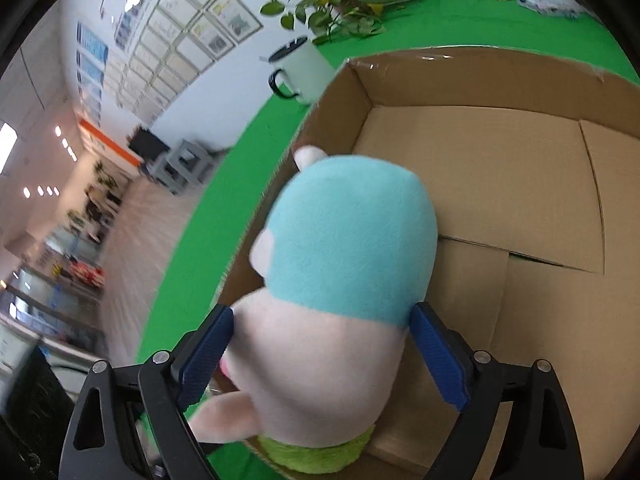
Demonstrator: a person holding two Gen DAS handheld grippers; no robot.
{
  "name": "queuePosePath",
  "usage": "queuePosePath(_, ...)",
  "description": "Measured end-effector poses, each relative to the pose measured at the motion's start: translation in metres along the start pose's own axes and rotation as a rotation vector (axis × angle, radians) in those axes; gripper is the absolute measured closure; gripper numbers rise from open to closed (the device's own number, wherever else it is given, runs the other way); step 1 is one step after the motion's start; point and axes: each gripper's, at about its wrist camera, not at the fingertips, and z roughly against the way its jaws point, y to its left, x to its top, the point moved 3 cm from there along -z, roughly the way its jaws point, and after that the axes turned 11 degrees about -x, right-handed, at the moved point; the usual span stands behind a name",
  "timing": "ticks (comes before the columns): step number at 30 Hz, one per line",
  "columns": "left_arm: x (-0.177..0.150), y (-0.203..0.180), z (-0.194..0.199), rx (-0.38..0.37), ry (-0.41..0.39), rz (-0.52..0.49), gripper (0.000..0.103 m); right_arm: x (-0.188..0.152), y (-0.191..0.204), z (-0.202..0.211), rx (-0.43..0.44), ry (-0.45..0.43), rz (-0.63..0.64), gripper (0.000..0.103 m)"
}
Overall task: Organize objects
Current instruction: 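Lower the plush pig into the box and open both grippers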
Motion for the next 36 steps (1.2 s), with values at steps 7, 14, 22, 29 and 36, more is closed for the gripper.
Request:
queuePosePath(7,0.005,0.010,-0.016,-0.051,0.024,0.008,0.045,0.006,0.036,-0.004,-0.134,-0.036,0.049,0.024)
queuePosePath(14,0.005,0.008,-0.023,-0.087,0.030,0.021,0.049,0.015,0.010,-0.004,0.060,0.028,-0.111,0.013)
queuePosePath(22,0.006,0.017,-0.022,-0.079,0.048,0.056,0.066,0.015,0.016,-0.005,0.025,0.047,-0.080,0.029)
queuePosePath(29,0.001,0.016,-0.006,-0.072,0.045,0.058,0.070,0.027,0.027,-0.019,0.060,0.026,-0.108,0.034)
queuePosePath(36,-0.006,-0.002,0.020,-0.048,-0.009,-0.005,0.067,0.013,0.020,0.003,0.101,-0.001,-0.124,0.015)
